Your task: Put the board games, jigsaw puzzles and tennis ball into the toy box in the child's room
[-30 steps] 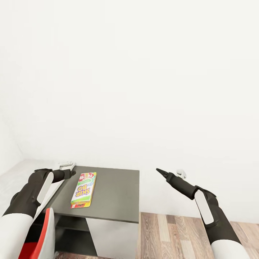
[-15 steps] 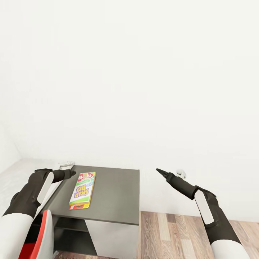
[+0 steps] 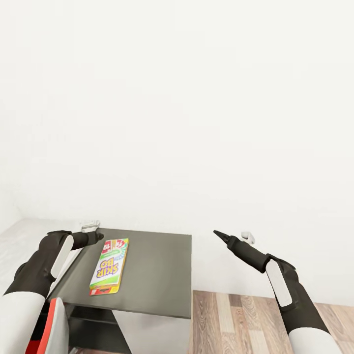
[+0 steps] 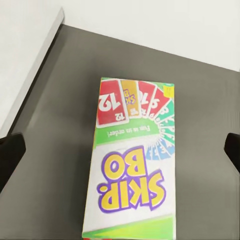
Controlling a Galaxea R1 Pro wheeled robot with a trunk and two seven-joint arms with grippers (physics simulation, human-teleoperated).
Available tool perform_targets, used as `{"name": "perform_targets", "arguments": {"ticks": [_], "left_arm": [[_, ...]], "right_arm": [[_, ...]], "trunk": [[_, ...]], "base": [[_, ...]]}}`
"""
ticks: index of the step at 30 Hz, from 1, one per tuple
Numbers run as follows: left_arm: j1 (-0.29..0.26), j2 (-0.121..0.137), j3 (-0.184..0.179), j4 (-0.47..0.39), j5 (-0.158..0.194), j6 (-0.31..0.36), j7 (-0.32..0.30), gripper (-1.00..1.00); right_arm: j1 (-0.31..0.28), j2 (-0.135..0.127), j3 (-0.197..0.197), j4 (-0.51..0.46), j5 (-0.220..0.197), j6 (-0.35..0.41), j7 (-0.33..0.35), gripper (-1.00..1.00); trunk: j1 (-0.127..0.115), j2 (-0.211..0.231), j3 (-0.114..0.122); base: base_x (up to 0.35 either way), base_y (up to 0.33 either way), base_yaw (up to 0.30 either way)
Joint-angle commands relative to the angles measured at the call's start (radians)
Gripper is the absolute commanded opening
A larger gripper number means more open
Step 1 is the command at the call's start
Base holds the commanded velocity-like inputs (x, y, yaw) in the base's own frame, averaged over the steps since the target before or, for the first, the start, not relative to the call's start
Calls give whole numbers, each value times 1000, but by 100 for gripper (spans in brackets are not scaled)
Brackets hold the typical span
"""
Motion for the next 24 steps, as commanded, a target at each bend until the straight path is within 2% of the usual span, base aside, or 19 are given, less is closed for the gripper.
{"name": "perform_targets", "arguments": {"ticks": [1, 15, 24], "left_arm": [[-1, 0, 1, -1, 3, 5, 0, 100], [-1, 0, 1, -1, 2, 5, 0, 100], [-1, 0, 1, 3, 2, 4, 0, 100]], "right_arm": [[-1, 0, -2, 0, -4, 7, 1, 100], [-1, 0, -2, 1, -5, 7, 0, 100], [-1, 0, -1, 1, -4, 7, 0, 100]], "trunk": [[1, -2, -4], [1, -2, -27], [1, -2, -42]], "base": [[80, 0, 0], [16, 0, 0], [166, 48, 0]]}}
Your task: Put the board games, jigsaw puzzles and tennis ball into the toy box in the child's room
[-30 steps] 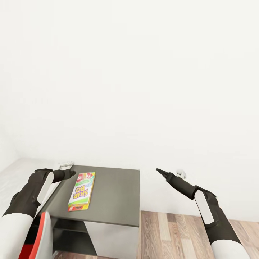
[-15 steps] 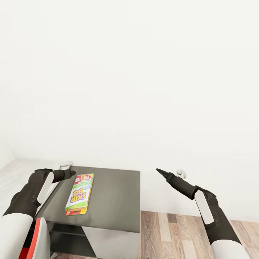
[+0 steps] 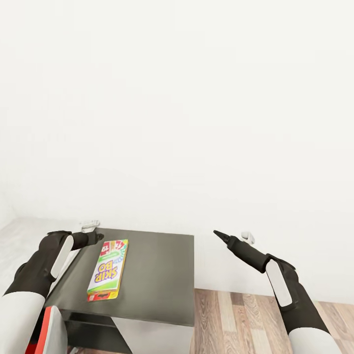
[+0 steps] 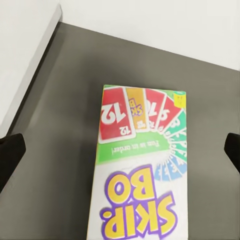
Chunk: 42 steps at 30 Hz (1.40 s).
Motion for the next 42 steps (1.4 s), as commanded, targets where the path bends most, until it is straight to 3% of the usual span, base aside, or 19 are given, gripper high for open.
{"name": "perform_targets", "arguments": {"ticks": [1, 42], "left_arm": [[-1, 0, 1, -1, 3, 5, 0, 100], [-1, -12, -1, 0, 3, 5, 0, 100]], "right_arm": [[-1, 0, -2, 0, -4, 7, 1, 100], [-1, -1, -2, 0, -4, 9, 7, 100]], "trunk": [[1, -2, -4], [1, -2, -71]], "base": [[62, 15, 0], [47, -11, 0]]}}
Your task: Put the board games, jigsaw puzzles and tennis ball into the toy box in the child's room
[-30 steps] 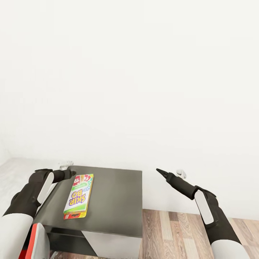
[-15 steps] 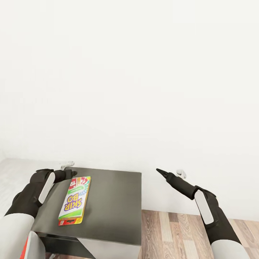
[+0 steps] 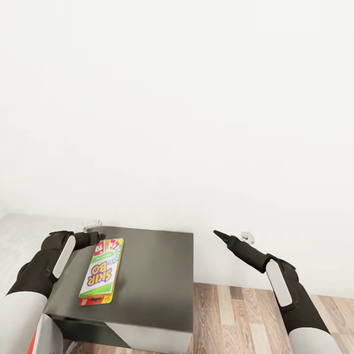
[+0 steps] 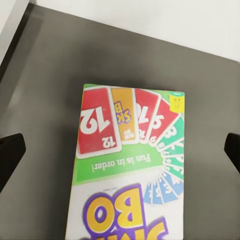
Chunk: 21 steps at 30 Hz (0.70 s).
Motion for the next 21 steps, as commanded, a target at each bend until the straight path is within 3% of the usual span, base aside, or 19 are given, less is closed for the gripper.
{"name": "perform_targets", "arguments": {"ticks": [1, 12, 21], "left_arm": [[-1, 0, 1, -1, 3, 5, 0, 100], [-1, 0, 0, 0, 3, 5, 0, 100], [-1, 0, 0, 0, 3, 5, 0, 100]], "right_arm": [[-1, 0, -2, -1, -5, 8, 2, 100], [-1, -1, -6, 0, -8, 6, 6, 100], [-1, -24, -9, 0, -20, 5, 7, 100]], "trunk": [[1, -2, -4], [1, -2, -7], [1, -2, -7]], "base": [[0, 0, 0], [0, 0, 0], [0, 0, 0]]}}
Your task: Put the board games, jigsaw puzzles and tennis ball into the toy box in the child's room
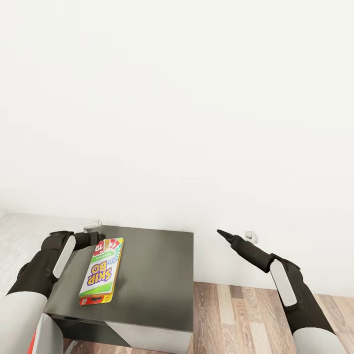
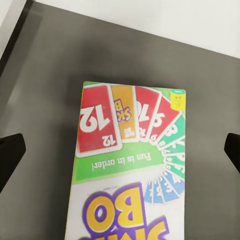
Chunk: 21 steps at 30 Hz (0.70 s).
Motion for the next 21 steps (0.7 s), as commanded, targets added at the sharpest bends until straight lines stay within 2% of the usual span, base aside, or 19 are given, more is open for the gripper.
{"name": "perform_targets", "arguments": {"ticks": [1, 21], "left_arm": [[-1, 0, 1, -1, 3, 5, 0, 100], [-1, 0, 1, -1, 3, 5, 0, 100]], "right_arm": [[-1, 0, -2, 0, -4, 7, 1, 100], [-1, -2, -2, -1, -7, 12, 1, 100]], "trunk": [[1, -2, -2], [1, -2, -2]], "base": [[0, 0, 0], [0, 0, 0]]}}
